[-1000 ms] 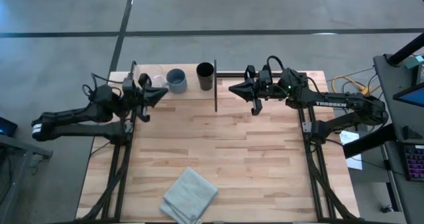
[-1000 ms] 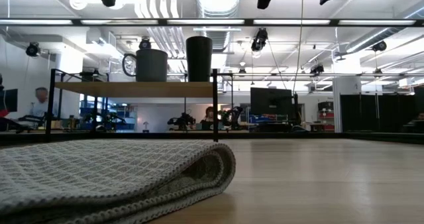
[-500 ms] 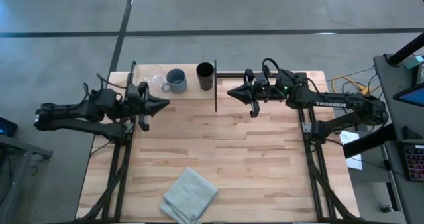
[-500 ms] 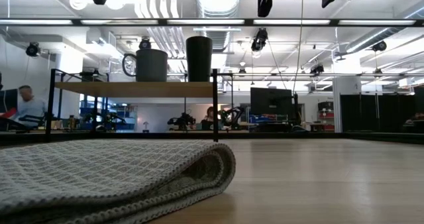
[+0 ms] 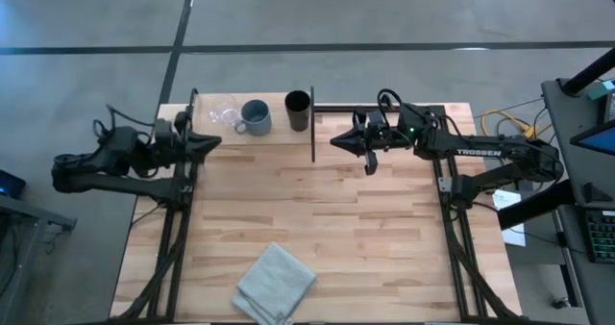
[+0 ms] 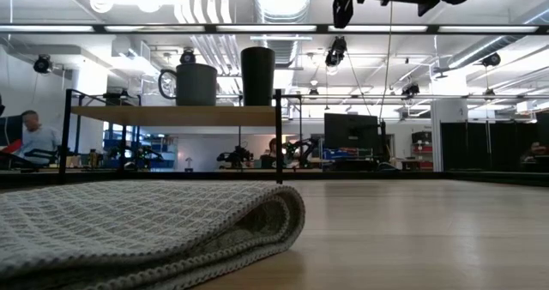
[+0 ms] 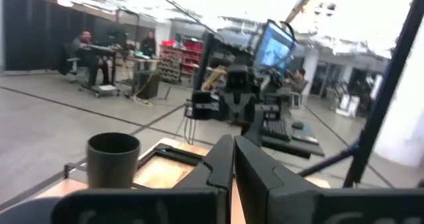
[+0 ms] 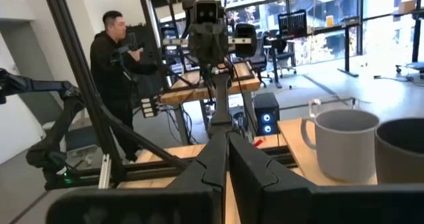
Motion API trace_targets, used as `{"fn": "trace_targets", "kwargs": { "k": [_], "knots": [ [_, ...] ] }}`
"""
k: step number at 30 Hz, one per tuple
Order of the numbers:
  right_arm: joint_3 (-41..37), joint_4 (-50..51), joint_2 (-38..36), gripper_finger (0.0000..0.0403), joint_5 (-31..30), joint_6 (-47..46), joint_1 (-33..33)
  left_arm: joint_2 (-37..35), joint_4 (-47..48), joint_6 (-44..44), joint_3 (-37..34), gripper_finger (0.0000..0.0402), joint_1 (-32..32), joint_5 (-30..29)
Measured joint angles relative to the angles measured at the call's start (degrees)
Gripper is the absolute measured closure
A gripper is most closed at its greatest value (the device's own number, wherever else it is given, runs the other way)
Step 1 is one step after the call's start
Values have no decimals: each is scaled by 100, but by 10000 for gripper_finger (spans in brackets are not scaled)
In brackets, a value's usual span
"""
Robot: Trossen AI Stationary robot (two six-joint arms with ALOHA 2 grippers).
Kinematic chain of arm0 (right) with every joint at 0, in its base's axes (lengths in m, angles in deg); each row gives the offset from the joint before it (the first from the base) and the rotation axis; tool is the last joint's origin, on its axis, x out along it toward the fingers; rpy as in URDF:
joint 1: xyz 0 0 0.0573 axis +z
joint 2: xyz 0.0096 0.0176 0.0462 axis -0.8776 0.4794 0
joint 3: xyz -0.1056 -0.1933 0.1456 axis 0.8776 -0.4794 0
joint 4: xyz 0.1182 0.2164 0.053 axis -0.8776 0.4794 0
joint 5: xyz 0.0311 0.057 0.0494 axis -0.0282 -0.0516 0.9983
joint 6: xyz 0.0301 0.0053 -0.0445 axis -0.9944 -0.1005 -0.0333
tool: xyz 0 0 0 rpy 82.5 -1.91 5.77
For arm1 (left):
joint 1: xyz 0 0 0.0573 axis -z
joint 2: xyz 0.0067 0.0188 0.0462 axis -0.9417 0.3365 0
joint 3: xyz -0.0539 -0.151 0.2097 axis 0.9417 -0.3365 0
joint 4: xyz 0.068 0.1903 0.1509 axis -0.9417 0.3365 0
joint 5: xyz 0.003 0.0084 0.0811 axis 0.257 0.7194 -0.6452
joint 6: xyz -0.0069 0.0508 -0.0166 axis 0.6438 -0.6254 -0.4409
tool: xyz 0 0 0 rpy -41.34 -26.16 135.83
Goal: Stack small to large cups/mugs on shelf
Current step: Return to Home Position
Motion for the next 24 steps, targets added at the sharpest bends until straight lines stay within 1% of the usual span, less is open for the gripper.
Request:
{"fn": "trace_targets", "kwargs": {
  "k": [4,7,10,14,18,21,24],
  "knots": [
    [-169,-142,-4,394,4,22,1,-216,43,94,-291,402,-2,-66],
    [-411,-647,-4,394,65,20,1,-295,-110,100,-532,402,-2,-66],
    [-685,-1304,-10,394,362,20,-1,-330,-390,103,-825,402,-2,-65],
    [-1194,-1799,-23,394,402,-202,-12,-435,-570,100,-1222,402,-2,-64],
    [-1719,-2452,-95,394,379,-643,-64,-779,-752,115,-1542,402,-2,-69],
    [-2056,-2942,-216,394,324,-713,-107,-1088,-852,234,-1675,402,-2,-77],
    [-2298,-3053,-475,394,237,-764,-189,-1371,-808,251,-1849,402,-4,-98]
  ]
}}
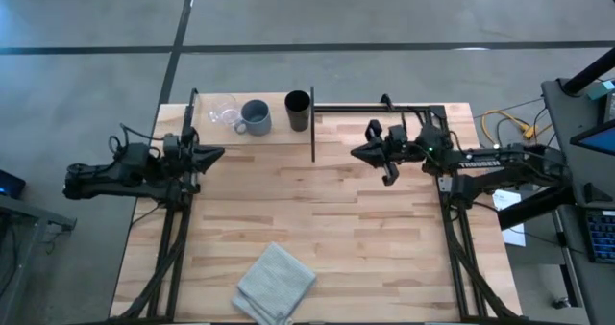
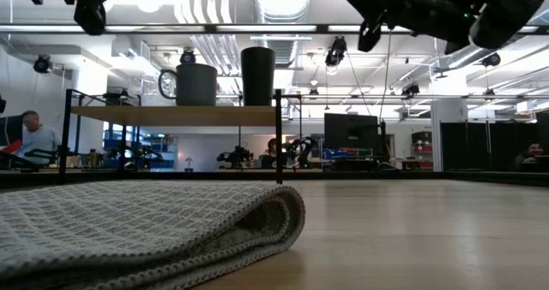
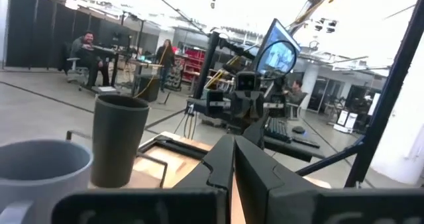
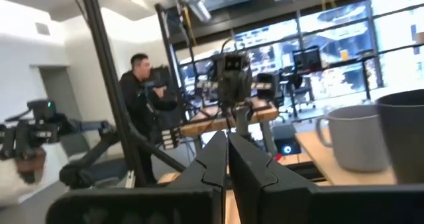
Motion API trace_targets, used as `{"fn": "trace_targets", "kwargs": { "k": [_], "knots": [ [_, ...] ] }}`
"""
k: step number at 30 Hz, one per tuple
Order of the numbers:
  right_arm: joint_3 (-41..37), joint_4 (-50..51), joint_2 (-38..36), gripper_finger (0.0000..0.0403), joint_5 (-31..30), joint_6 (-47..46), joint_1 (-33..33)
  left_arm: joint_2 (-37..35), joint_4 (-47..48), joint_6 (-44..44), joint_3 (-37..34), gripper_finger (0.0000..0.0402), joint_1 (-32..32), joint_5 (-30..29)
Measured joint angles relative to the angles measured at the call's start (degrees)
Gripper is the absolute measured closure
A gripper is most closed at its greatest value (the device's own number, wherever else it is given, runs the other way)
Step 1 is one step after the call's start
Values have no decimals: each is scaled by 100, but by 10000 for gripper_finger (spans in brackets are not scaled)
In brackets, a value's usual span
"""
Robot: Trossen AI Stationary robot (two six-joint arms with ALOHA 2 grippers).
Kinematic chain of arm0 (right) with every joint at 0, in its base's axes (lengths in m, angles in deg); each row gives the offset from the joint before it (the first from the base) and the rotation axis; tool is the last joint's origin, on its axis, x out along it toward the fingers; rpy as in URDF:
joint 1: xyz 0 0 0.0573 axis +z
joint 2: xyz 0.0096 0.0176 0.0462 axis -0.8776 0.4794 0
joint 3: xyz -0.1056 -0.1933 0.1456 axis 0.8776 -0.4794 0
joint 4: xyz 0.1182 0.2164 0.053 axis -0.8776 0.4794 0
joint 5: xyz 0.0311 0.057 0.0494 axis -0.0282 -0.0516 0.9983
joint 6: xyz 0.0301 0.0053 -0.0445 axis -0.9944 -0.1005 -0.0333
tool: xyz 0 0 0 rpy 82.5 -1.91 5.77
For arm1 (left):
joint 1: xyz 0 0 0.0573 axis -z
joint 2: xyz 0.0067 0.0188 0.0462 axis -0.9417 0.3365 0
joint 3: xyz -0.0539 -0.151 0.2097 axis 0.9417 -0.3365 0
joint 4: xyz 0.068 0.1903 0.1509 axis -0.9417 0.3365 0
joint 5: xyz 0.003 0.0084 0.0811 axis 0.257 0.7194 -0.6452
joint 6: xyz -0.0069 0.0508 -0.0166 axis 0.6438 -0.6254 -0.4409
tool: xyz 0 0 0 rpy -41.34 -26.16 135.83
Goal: Stack small to large cups/mugs on shelf
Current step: Return to Home Position
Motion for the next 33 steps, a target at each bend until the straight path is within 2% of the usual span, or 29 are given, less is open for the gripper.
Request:
{"fn": "trace_targets", "kwargs": {
  "k": [7,14,22,27,33],
  "knots": [
    [-310,286,-1010,394,-1,-266,-87,-342,3,193,-221,402,0,-267],
    [-267,3272,-2192,394,17,-285,-14,-247,-22,452,-361,402,0,-277],
    [-332,4452,-2982,394,15,146,68,-26,-59,600,-362,402,0,-279],
    [-791,4326,-3299,394,-3,136,68,-221,-62,304,-379,402,0,-167],
    [-1530,3205,-3729,394,-3,-288,67,-790,-52,287,-439,402,2,-169]
  ]
}}
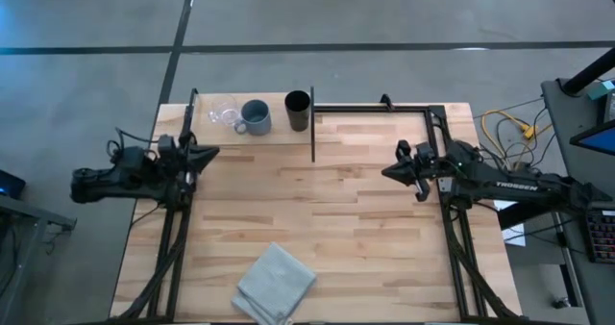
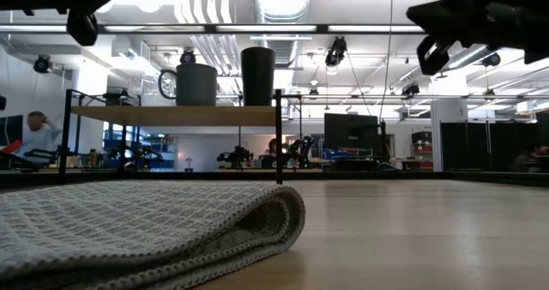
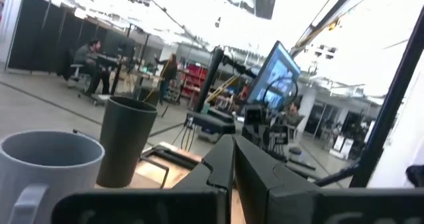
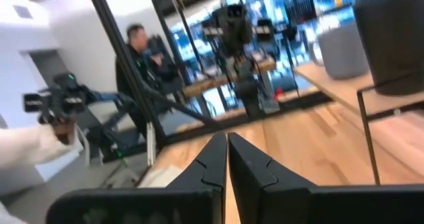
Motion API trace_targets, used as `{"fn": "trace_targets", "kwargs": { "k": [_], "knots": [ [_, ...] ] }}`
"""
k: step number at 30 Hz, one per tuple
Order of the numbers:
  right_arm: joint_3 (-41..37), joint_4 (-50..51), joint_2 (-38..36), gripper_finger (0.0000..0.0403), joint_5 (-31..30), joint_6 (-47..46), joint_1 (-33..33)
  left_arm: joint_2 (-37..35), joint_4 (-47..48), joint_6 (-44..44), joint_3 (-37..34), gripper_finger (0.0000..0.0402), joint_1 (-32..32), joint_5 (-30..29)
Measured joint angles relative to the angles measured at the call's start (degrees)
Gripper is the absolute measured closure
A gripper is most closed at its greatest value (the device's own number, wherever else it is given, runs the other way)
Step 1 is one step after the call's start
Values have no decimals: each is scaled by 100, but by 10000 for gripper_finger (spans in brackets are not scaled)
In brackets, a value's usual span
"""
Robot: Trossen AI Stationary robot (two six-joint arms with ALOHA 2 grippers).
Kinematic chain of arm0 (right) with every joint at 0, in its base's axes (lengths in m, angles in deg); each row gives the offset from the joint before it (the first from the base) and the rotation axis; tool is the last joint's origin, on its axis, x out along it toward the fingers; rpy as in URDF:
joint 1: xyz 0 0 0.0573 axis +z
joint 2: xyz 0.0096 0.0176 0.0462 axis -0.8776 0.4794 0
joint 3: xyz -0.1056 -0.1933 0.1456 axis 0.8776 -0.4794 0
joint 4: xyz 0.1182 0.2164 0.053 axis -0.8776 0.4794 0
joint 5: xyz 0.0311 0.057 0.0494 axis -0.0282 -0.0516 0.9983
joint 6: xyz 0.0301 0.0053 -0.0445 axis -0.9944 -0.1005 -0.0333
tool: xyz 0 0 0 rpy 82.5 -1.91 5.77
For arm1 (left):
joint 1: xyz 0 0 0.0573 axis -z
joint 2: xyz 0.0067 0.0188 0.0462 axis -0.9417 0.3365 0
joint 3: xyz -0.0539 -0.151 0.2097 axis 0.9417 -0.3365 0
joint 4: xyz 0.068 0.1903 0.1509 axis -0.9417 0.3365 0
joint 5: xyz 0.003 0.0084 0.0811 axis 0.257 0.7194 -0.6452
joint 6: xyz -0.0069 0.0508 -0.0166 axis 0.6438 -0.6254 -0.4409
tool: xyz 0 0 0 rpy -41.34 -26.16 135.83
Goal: Stack small to large cups/mugs on shelf
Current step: Return to Home Position
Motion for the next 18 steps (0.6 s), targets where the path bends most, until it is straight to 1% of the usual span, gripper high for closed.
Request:
{"fn": "trace_targets", "kwargs": {
  "k": [4,7,14,18],
  "knots": [
    [-266,-102,-356,394,-2,-142,-2,-373,189,2,-79,402,0,-20],
    [-387,-104,-620,394,-2,-234,-2,-385,577,69,-128,402,0,-153],
    [-557,420,-1242,394,-4,-408,1,-318,634,299,-211,402,0,-184],
    [-786,350,-1547,394,-133,-452,1,-385,596,376,-367,402,-2,-222]
  ]
}}
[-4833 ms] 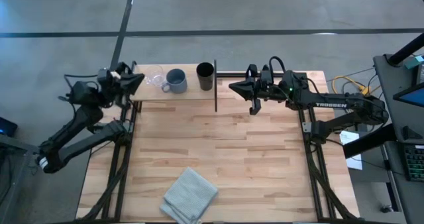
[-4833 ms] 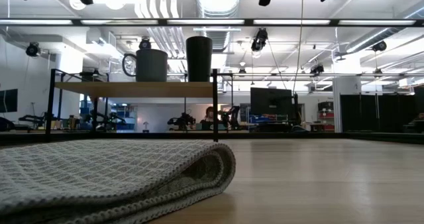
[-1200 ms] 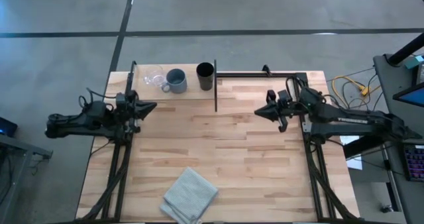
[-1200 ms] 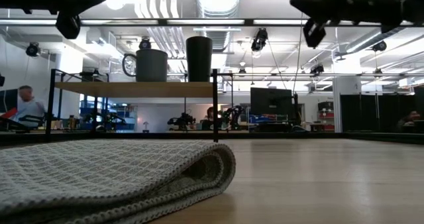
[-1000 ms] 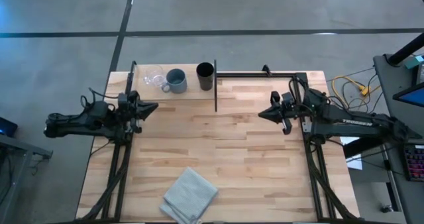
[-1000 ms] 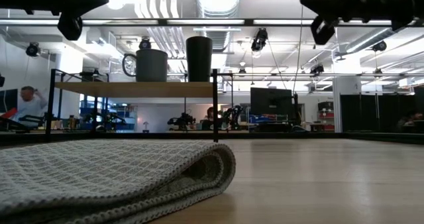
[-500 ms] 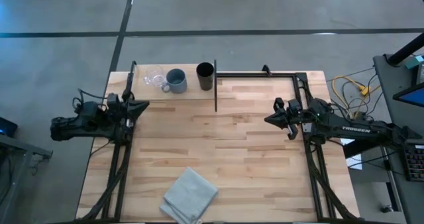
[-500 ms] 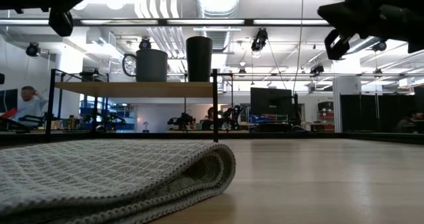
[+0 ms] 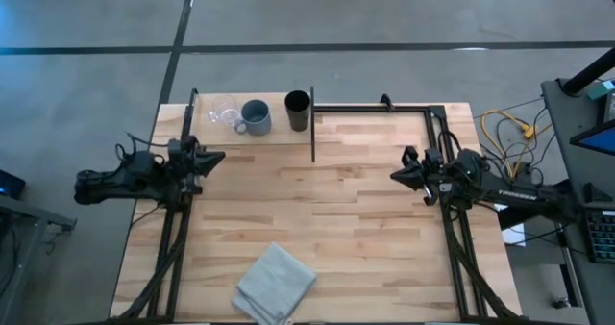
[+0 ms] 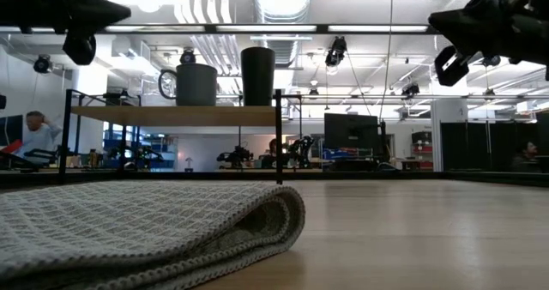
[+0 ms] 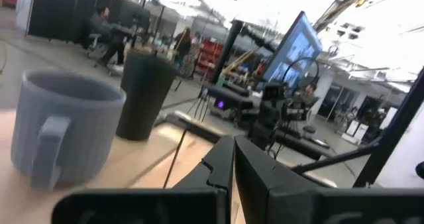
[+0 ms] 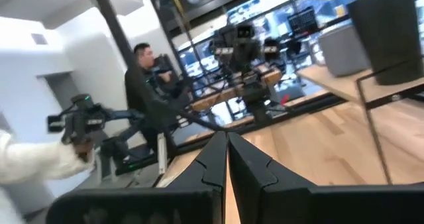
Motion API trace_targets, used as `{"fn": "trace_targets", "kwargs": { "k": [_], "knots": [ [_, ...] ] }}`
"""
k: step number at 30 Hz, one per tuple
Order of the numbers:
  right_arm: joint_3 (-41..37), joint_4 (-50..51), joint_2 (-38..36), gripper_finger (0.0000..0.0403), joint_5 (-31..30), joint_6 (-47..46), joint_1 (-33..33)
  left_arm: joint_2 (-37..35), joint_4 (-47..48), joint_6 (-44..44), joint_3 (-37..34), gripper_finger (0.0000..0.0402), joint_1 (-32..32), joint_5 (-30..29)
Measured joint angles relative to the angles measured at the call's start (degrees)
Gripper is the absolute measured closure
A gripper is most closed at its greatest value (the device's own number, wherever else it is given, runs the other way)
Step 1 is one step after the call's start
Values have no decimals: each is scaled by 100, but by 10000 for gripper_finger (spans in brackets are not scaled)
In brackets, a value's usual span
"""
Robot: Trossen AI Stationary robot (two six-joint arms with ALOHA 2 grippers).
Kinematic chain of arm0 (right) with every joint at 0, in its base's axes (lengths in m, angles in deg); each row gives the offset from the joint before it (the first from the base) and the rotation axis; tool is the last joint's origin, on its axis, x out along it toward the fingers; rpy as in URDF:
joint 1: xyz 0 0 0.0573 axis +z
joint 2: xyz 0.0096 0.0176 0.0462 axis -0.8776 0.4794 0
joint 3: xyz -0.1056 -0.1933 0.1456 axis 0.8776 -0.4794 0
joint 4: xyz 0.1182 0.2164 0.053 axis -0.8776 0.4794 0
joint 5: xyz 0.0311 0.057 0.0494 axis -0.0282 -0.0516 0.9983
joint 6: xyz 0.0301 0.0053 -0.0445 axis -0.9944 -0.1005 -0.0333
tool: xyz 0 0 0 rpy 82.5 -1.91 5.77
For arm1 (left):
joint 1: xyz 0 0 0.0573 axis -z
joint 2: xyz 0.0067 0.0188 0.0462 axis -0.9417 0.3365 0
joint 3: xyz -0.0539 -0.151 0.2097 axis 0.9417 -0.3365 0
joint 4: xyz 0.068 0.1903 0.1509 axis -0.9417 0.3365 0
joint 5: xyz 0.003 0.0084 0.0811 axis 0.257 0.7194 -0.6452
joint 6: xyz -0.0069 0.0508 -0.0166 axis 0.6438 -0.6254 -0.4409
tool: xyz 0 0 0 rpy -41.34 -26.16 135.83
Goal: Stack small to large cups/mugs on shelf
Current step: Return to Home Position
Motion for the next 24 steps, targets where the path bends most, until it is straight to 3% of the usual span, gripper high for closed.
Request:
{"fn": "trace_targets", "kwargs": {
  "k": [4,17,24],
  "knots": [
    [-177,36,-222,394,-342,28,-2,33,-9,62,-154,402,1,-87],
    [-178,514,-252,394,-320,304,-2,-6,-173,97,-823,402,0,-174],
    [-178,543,-249,394,-314,306,-2,-7,-470,123,-1295,402,2,539]
  ]
}}
